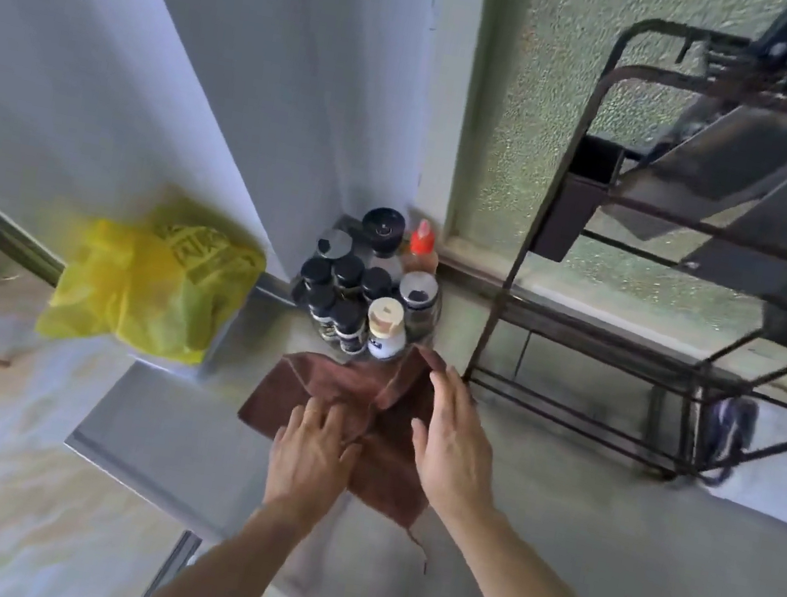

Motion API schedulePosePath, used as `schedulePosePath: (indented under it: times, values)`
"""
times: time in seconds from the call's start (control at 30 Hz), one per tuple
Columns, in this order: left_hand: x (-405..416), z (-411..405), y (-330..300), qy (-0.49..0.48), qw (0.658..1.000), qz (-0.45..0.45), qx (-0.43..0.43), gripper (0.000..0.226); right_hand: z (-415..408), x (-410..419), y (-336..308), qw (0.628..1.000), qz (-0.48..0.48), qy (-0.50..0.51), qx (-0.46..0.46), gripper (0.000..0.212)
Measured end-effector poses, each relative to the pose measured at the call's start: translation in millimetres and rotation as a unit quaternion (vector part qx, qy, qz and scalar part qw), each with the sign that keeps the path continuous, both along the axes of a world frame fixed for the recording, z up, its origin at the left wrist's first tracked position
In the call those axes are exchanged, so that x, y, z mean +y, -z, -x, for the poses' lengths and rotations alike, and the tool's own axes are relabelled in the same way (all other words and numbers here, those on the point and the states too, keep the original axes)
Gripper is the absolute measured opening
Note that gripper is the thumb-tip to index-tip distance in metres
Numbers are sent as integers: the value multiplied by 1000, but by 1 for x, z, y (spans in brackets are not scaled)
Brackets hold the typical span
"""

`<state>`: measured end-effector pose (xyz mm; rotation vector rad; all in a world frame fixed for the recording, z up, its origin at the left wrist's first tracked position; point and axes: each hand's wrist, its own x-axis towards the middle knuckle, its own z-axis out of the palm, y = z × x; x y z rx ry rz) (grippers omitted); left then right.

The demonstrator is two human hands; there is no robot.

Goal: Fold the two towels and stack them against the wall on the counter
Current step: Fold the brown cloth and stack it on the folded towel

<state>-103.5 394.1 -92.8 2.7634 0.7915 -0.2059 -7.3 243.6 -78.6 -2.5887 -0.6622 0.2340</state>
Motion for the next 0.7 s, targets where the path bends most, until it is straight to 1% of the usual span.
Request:
schedulePosePath:
  times: [0.07, 0.13, 0.2, 0.27, 0.3, 0.33, 0.4, 0.53, 0.57, 0.6, 0.63, 0.7]
  values:
    - [7, -8, 3, 2, 1000, 0, -24, 25, -20, 9, 6, 999, 34, -5, -23, 71]
    - [13, -8, 1, 2, 999, 3, -51, 17, -31, 14, 10, 997, 74, -17, -27, 69]
    - [19, -1, -6, 21, 994, 14, -105, 9, -37, 15, 14, 993, 113, -22, -16, 66]
    - [24, 12, -22, 66, 982, 27, -175, 8, -36, 11, 12, 989, 145, -30, -4, 56]
    - [27, 19, -32, 92, 973, 32, -207, 11, -34, 8, 10, 987, 155, -37, 5, 47]
    - [29, 24, -45, 117, 965, 38, -233, 14, -31, 6, 7, 987, 154, -40, 16, 36]
    - [31, 30, -74, 149, 954, 59, -255, 18, -23, 1, -4, 991, 129, -27, 35, 16]
    - [30, 24, -137, 159, 952, 97, -245, 15, -7, -30, -39, 998, 53, 12, 24, 7]
    - [28, 21, -152, 163, 949, 104, -248, 17, -3, -43, -47, 999, 20, 26, 22, 10]
    - [25, 17, -167, 174, 944, 116, -257, 17, 2, -56, -55, 999, -10, 37, 26, 18]
    - [19, 12, -184, 196, 934, 138, -264, 15, 7, -68, -64, 998, -30, 43, 33, 31]
    - [3, 2, -214, 275, 905, 191, -264, 9, 15, -82, -80, 997, -48, 42, 46, 62]
